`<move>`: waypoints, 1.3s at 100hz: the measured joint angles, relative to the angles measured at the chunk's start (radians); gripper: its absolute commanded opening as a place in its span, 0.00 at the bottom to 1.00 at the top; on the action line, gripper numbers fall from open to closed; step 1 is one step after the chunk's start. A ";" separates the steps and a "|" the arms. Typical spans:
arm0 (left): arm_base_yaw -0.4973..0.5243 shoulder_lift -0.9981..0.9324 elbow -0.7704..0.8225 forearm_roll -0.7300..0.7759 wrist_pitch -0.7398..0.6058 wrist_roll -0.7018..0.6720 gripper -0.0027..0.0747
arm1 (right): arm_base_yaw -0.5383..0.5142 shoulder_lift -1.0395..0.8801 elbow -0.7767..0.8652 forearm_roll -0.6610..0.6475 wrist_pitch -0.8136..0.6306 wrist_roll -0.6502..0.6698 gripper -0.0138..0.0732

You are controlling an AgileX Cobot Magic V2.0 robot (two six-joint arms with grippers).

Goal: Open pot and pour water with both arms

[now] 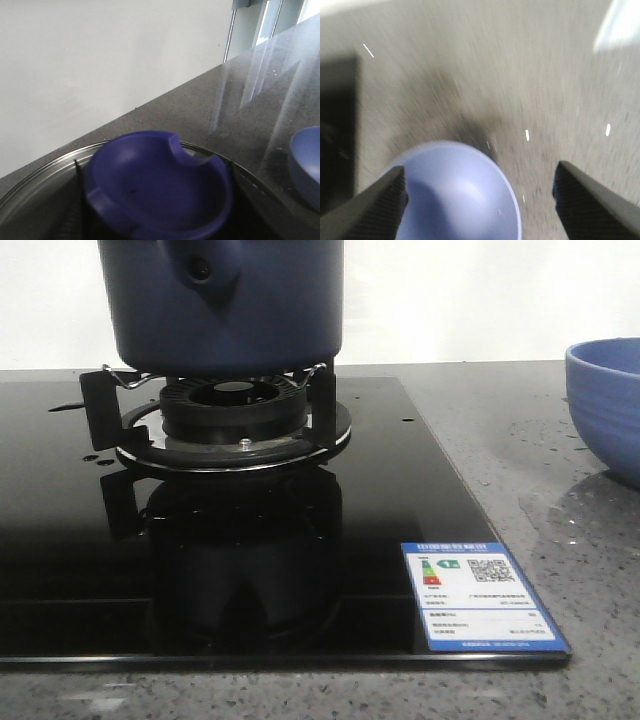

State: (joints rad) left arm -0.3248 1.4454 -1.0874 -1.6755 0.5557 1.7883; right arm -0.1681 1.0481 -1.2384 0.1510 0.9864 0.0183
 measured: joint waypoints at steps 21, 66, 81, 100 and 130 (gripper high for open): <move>0.000 0.036 -0.002 -0.052 0.024 0.070 0.40 | 0.000 -0.077 -0.026 0.002 -0.004 0.002 0.79; 0.000 0.046 -0.002 -0.092 0.030 0.099 0.74 | 0.000 -0.081 -0.026 0.020 0.009 0.004 0.79; 0.000 0.035 -0.002 -0.099 0.027 0.099 0.74 | 0.000 -0.081 -0.026 0.022 0.009 0.004 0.79; 0.002 -0.095 -0.002 -0.099 0.021 0.075 0.50 | 0.020 -0.081 -0.026 0.022 0.019 0.004 0.79; 0.005 -0.505 0.165 0.018 -0.098 -0.043 0.01 | 0.123 -0.145 0.123 0.024 0.019 -0.025 0.27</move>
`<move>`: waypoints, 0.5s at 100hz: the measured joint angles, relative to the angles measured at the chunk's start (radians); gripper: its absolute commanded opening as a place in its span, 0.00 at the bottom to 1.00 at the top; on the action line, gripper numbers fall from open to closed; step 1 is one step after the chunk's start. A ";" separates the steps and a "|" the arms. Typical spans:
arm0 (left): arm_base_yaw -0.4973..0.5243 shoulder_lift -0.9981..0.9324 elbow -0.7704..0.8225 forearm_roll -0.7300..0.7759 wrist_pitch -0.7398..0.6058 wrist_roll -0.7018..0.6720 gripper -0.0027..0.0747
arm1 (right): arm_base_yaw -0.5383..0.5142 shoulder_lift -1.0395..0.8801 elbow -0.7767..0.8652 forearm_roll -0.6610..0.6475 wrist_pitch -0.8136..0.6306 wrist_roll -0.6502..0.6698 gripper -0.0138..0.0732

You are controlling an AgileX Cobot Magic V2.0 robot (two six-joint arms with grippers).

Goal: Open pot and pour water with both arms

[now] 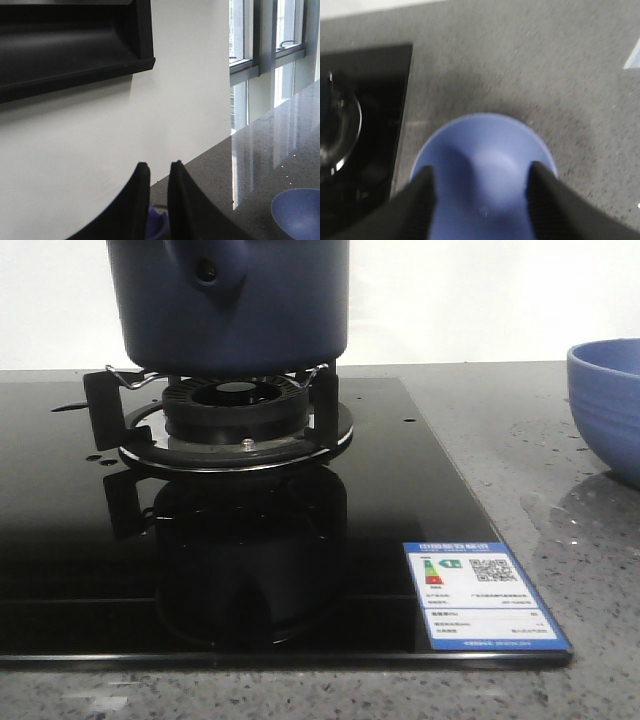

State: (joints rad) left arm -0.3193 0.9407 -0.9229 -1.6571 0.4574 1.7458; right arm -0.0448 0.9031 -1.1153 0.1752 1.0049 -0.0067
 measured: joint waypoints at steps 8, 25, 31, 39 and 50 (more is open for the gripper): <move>0.000 -0.143 0.100 0.007 -0.046 -0.032 0.01 | 0.039 -0.059 0.075 0.000 -0.011 -0.026 0.08; 0.000 -0.438 0.342 0.007 -0.176 -0.096 0.01 | 0.136 -0.233 0.274 0.000 -0.123 -0.055 0.09; 0.000 -0.538 0.430 0.007 -0.225 -0.113 0.01 | 0.167 -0.306 0.339 0.000 -0.180 -0.076 0.09; 0.000 -0.650 0.529 -0.005 -0.281 -0.124 0.01 | 0.209 -0.430 0.439 0.000 -0.258 -0.107 0.09; 0.000 -0.785 0.648 -0.043 -0.344 -0.130 0.01 | 0.241 -0.618 0.566 0.000 -0.372 -0.128 0.09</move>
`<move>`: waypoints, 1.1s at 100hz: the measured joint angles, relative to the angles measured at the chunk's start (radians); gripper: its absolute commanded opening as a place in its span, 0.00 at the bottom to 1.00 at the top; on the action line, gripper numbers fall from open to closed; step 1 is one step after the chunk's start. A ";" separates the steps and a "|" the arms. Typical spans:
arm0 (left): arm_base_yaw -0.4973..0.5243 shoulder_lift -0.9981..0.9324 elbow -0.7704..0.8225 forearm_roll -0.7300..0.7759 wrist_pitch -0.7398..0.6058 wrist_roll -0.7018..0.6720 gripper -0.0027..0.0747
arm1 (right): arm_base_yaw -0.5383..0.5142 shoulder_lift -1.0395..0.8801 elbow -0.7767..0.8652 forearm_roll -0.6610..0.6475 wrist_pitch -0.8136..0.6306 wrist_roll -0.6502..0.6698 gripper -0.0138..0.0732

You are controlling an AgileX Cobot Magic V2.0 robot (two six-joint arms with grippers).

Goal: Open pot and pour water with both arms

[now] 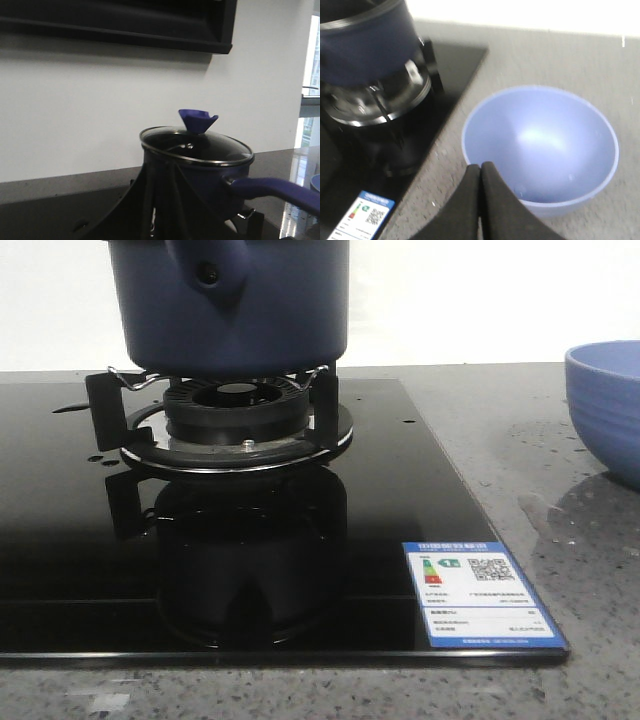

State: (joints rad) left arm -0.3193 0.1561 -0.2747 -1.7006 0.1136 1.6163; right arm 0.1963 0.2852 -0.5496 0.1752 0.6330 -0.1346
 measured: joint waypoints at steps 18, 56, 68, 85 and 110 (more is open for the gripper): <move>0.000 -0.135 0.107 -0.029 -0.038 -0.002 0.01 | 0.005 -0.269 0.165 -0.002 -0.142 -0.002 0.09; 0.001 -0.160 0.122 -0.037 -0.038 -0.002 0.01 | 0.005 -0.287 0.200 0.006 -0.161 -0.004 0.09; 0.001 -0.160 0.122 -0.037 -0.038 -0.002 0.01 | 0.005 -0.285 0.200 0.006 -0.161 -0.004 0.09; 0.001 -0.160 0.122 -0.037 -0.038 -0.002 0.01 | 0.005 -0.285 0.200 0.007 -0.161 -0.004 0.09; 0.001 -0.160 0.123 0.085 -0.042 -0.008 0.01 | 0.005 -0.285 0.200 0.007 -0.161 -0.004 0.09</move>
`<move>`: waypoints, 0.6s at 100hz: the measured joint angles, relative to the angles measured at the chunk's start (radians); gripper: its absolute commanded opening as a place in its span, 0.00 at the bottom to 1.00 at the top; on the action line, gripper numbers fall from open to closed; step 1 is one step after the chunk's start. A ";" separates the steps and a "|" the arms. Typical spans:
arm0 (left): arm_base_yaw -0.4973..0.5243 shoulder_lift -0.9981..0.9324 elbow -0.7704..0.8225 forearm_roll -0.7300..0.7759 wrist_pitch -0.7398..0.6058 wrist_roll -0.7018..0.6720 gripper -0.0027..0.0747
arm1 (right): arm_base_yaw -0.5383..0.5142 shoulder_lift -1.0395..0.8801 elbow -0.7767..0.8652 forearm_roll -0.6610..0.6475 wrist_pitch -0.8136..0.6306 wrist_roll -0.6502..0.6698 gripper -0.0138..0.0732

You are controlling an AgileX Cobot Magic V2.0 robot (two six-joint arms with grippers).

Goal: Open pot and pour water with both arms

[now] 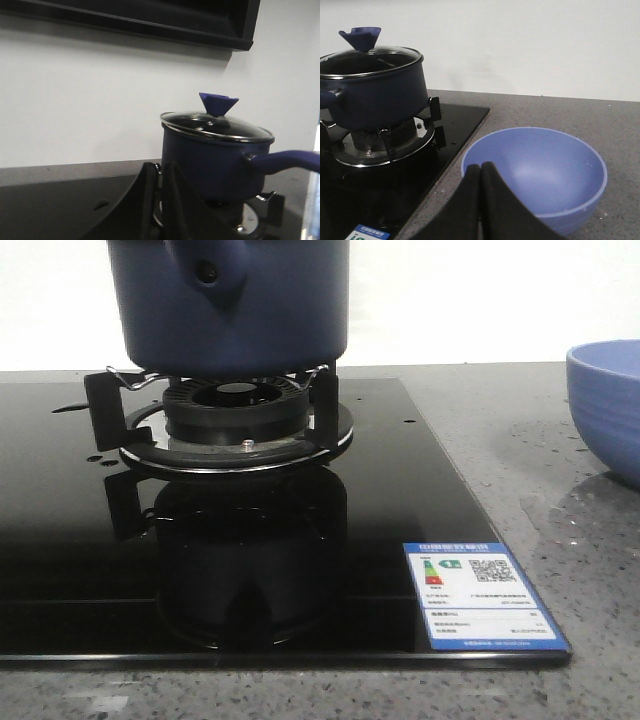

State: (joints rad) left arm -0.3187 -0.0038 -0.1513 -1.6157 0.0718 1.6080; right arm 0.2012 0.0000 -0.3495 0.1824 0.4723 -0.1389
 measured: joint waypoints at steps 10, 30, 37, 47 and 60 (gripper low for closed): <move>0.000 0.000 0.000 0.321 0.000 -0.184 0.01 | 0.000 0.000 0.000 0.001 0.000 0.000 0.09; 0.025 0.000 0.060 1.257 0.024 -1.086 0.01 | 0.000 0.000 0.000 0.002 0.000 0.000 0.09; 0.047 0.000 0.106 1.417 0.030 -1.270 0.01 | 0.000 0.000 0.000 0.002 0.000 0.000 0.09; 0.095 0.000 0.156 1.499 0.060 -1.388 0.01 | 0.000 0.000 0.000 0.002 0.000 0.000 0.09; 0.179 0.000 0.156 1.532 0.119 -1.440 0.01 | 0.000 0.000 0.000 0.002 0.000 0.000 0.09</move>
State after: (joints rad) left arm -0.1401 -0.0038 0.0048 -0.0838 0.1903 0.1681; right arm 0.2012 0.0000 -0.3495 0.1847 0.4723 -0.1389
